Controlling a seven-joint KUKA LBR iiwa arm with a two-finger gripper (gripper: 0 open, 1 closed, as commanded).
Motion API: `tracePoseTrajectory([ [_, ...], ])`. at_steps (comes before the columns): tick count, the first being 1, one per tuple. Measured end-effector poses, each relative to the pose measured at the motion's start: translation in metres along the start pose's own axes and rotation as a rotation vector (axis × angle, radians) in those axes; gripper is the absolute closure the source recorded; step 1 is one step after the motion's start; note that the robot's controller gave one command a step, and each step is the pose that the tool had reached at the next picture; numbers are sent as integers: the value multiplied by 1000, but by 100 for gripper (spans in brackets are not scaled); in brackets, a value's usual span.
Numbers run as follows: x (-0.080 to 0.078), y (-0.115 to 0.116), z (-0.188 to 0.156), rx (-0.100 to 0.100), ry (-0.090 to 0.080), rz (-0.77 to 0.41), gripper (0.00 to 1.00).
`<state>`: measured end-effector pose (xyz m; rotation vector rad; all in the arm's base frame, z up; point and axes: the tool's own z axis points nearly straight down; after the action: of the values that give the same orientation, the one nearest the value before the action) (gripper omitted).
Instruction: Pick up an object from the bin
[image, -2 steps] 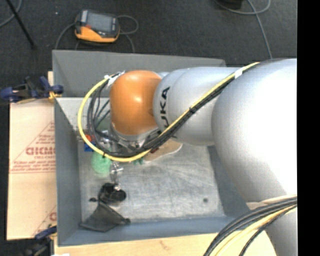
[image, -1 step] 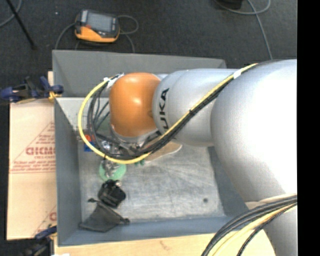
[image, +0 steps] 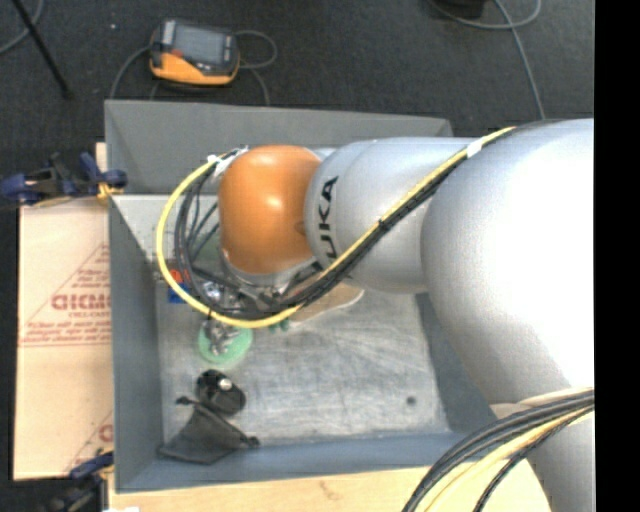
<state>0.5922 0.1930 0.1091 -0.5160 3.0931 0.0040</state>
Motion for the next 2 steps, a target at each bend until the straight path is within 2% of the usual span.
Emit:
tracePoseTrajectory([
  [1, -4, 4, 0, 2, 1, -40, 100],
  [2, 4, 8, -25, 0, 4, -100, 100],
])
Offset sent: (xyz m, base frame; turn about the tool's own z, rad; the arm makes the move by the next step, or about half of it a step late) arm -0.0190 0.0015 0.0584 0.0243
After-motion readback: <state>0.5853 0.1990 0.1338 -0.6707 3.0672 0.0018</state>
